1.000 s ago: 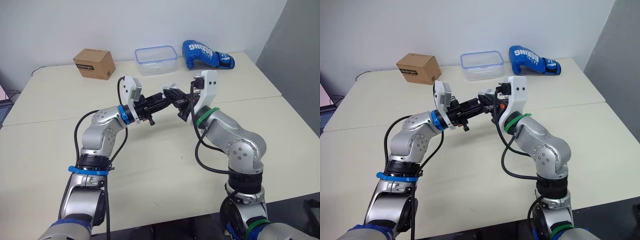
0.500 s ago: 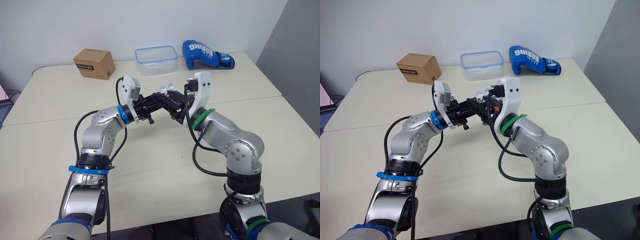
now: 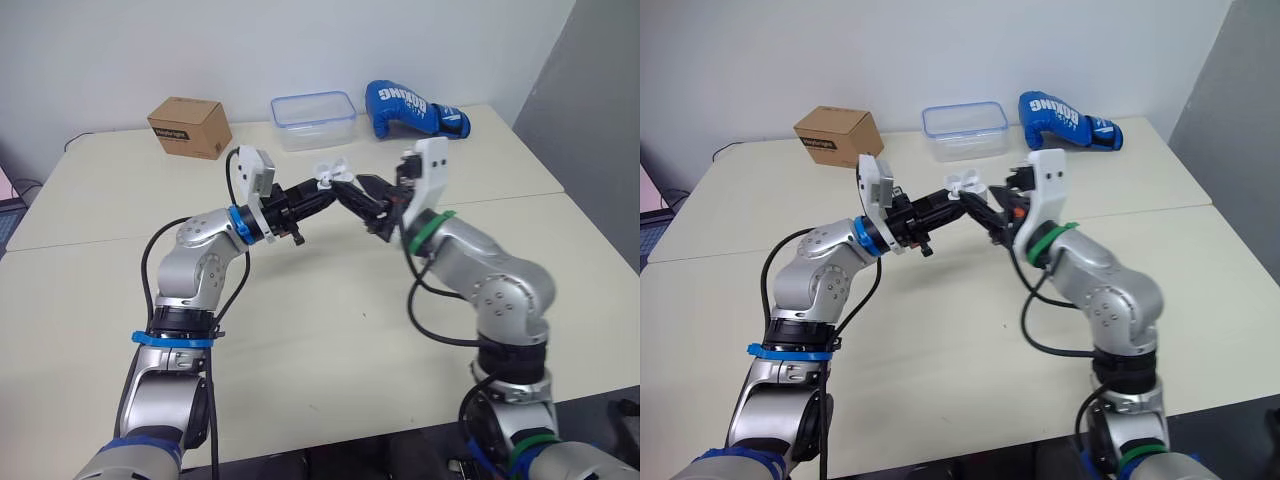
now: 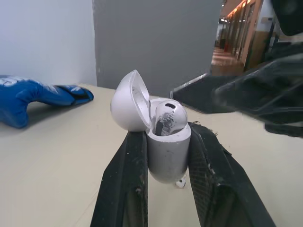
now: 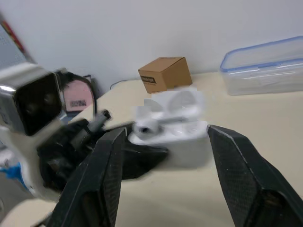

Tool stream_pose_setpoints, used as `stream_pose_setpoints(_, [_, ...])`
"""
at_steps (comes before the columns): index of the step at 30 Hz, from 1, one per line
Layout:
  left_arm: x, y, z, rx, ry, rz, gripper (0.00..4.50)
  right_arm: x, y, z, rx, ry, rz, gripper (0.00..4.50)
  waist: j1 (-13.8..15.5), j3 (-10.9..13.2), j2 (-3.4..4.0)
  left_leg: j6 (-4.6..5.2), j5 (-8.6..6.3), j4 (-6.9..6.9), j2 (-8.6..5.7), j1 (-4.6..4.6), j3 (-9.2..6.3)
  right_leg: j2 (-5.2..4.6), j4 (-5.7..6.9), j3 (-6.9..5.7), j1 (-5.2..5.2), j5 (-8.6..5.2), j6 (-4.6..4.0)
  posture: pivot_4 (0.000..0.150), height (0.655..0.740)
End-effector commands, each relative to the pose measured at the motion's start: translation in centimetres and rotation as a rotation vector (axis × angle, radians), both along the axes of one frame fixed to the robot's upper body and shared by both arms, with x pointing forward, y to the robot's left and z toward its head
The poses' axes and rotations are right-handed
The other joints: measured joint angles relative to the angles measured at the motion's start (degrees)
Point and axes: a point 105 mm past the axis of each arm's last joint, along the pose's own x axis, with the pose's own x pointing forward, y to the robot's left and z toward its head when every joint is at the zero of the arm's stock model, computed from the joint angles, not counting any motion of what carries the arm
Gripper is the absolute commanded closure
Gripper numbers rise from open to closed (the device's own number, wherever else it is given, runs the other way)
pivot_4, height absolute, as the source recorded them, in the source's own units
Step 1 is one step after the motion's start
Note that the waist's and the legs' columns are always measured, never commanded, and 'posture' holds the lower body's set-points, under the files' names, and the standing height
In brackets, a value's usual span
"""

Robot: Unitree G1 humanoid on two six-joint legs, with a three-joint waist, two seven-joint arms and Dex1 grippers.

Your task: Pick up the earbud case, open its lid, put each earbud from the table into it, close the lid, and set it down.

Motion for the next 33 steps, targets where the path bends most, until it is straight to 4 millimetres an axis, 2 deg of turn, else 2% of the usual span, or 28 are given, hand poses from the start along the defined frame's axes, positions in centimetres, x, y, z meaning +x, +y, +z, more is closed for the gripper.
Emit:
stream_pose_setpoints(1, [-0.7,1.2,2.5,-0.014,-0.099,0.0,3.74,-1.6,-0.9,2.1,-0.042,-0.088,0.108,1.67,0.0,0.0,0.0,0.0,0.0,-0.01,0.01,0.01,-0.01,0.0,0.0,-0.01,0.0,0.0,0.0,0.15,0.74])
stream_pose_setpoints(4, [-1.1,1.6,2.5,-0.001,-0.089,-0.019,3.74,-2.3,-1.7,1.9,-0.149,-0.087,0.188,1.67,-0.1,0.0,0.0,0.01,0.0,-0.02,0.03,0.02,0.0,0.02,0.01,-0.01,0.0,0.0,0.0,0.15,0.74])
stream_pose_setpoints(9, [-1.7,2.4,2.7,0.019,-0.07,-0.046,3.74,-1.8,-4.6,0.1,-0.527,-0.066,0.298,1.67,0.1,0.0,-0.03,0.06,-0.03,0.03,0.0,0.01,0.01,0.02,-0.12,-0.04,0.13,-0.01,0.02,0.15,0.74])
stream_pose_setpoints(13, [-2.4,2.7,2.3,0.042,-0.041,-0.076,3.74,-0.1,-6.8,-1.7,-0.844,-0.012,0.375,1.67,-0.1,0.0,-0.03,0.11,-0.05,0.03,0.03,0.07,0.07,0.02,-0.09,-0.03,0.16,-0.02,0.03,0.15,0.74])
stream_pose_setpoints(17, [-2.9,2.7,2.0,0.045,-0.034,-0.078,3.74,2.8,-8.0,-3.3,-1.1,0.013,0.416,1.67,-0.3,0.0,-0.04,0.09,-0.05,0.03,0.05,0.06,0.08,0.03,-0.11,-0.04,0.13,-0.02,0.03,0.15,0.74])
stream_pose_setpoints(25, [-3.2,2.4,1.9,0.036,-0.034,-0.067,3.74,6.6,-8.1,-5.4,-1.375,0.083,0.501,1.67,-0.2,0.0,-0.06,0.05,-0.03,0.02,0.06,-0.01,0.09,0.01,-0.16,-0.02,0.01,-0.01,0.02,0.15,0.74])
stream_pose_setpoints(33, [-3.5,2.4,1.8,0.029,-0.033,-0.049,3.74,8.1,-8.3,-7.3,-1.492,0.138,0.521,1.67,0.0,0.0,-0.05,0.02,-0.02,0.03,0.04,-0.02,0.05,-0.01,-0.14,-0.02,0.0,-0.01,0.01,0.15,0.74])
